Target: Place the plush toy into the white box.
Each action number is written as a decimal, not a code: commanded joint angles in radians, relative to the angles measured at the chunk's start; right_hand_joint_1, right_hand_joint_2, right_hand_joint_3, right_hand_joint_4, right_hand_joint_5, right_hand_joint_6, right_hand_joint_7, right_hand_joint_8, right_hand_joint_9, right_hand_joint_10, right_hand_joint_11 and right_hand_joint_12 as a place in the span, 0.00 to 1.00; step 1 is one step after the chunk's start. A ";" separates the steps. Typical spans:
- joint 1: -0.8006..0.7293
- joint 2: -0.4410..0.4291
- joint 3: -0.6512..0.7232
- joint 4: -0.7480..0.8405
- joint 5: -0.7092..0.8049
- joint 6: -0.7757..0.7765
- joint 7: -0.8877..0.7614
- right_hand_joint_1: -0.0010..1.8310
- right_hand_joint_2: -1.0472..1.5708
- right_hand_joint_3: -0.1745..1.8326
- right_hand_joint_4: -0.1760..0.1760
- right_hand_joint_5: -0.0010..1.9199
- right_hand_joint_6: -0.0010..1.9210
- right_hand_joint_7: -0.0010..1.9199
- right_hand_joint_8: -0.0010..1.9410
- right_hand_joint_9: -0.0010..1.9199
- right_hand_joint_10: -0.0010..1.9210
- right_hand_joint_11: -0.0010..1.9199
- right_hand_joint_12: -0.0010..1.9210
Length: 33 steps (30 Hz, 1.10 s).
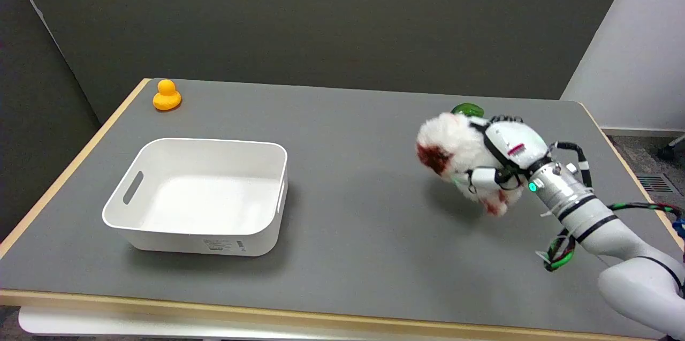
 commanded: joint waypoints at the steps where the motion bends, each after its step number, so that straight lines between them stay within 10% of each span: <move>1: 0.253 0.038 -0.244 0.157 -0.001 0.288 0.003 0.66 0.80 0.29 0.00 0.32 0.72 0.47 0.75 0.47 0.80 0.44 1.00; 17: 0.866 -0.345 -0.723 -0.229 -0.021 0.100 0.004 0.66 0.80 0.30 0.00 0.33 0.72 0.47 0.74 0.46 0.79 0.43 1.00; 33: 0.964 -0.678 -0.930 -0.528 -0.022 -0.032 0.005 0.66 0.80 0.30 0.00 0.32 0.73 0.47 0.74 0.46 0.78 0.42 1.00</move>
